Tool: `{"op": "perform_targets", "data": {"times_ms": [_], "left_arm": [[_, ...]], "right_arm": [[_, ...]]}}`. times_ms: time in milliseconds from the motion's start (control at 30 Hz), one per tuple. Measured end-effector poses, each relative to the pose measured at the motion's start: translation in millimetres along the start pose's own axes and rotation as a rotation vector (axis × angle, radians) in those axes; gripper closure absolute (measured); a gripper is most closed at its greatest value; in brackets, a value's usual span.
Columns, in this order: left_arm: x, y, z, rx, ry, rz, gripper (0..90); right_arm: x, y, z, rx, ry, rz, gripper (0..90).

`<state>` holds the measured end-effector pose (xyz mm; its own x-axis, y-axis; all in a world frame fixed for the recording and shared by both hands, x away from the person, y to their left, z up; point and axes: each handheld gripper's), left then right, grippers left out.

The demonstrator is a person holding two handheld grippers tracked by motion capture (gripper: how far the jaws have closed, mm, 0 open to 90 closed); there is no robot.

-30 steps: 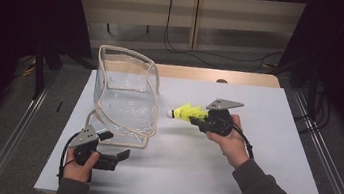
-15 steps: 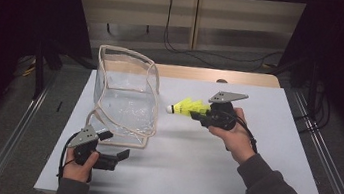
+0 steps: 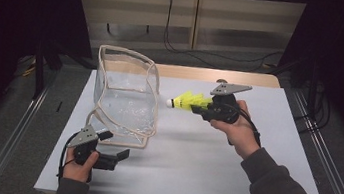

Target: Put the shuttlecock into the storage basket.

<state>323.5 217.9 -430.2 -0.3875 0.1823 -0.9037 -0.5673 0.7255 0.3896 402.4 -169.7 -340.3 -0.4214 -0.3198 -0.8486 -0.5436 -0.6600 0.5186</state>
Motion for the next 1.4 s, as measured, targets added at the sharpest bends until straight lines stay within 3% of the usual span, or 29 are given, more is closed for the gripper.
{"op": "perform_targets", "data": {"times_ms": [1400], "left_arm": [[-0.1, 0.7, 0.5, 0.0, -0.001, 0.0, 3.4]], "right_arm": [[-52.8, 9.1, 15.6, -0.017, 0.072, -0.002, 80.8]]}}
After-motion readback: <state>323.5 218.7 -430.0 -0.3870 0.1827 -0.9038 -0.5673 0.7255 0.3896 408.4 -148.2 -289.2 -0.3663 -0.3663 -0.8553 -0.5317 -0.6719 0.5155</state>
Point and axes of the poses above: each handheld gripper's, and its own axes: y roughly backward along the jaws, x roughly out of its underside, z roughly to its left, and after that the axes turned 1 degree about -x, right-handed
